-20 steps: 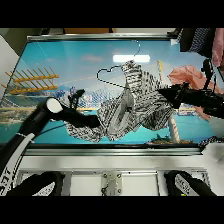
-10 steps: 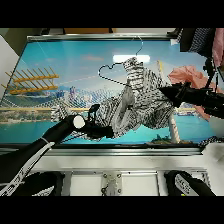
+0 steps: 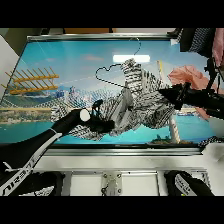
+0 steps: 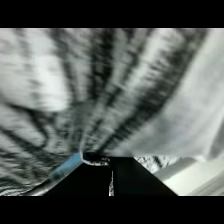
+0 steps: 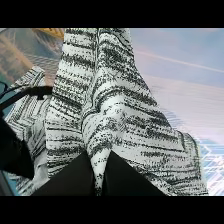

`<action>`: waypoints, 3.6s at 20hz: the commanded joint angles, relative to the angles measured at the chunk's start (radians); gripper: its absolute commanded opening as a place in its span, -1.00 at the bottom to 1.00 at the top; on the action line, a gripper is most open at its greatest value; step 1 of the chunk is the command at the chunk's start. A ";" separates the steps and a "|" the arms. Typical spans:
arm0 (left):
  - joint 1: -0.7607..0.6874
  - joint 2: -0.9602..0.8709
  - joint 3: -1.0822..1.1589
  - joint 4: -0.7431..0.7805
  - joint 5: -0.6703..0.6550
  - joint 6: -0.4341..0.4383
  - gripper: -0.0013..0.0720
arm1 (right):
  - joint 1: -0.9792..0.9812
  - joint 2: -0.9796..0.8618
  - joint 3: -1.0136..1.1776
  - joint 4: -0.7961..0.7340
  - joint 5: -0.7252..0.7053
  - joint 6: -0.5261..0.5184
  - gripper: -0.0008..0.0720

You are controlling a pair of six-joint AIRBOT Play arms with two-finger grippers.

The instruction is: Fold the clothes and pants, and hang the long-sleeved shirts on hangers.

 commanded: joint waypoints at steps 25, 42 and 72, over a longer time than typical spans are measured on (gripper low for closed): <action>0.506 0.133 0.705 0.218 -0.569 0.180 -0.94 | 0.002 0.230 0.001 -0.289 0.266 0.301 -0.96; 0.463 -0.196 1.189 0.255 -0.890 0.189 -0.94 | 0.222 0.272 0.003 -0.274 0.498 0.465 -0.96; 0.630 0.169 1.067 -0.051 -0.534 0.213 -0.94 | 0.200 0.272 0.065 0.014 -0.200 0.492 -0.96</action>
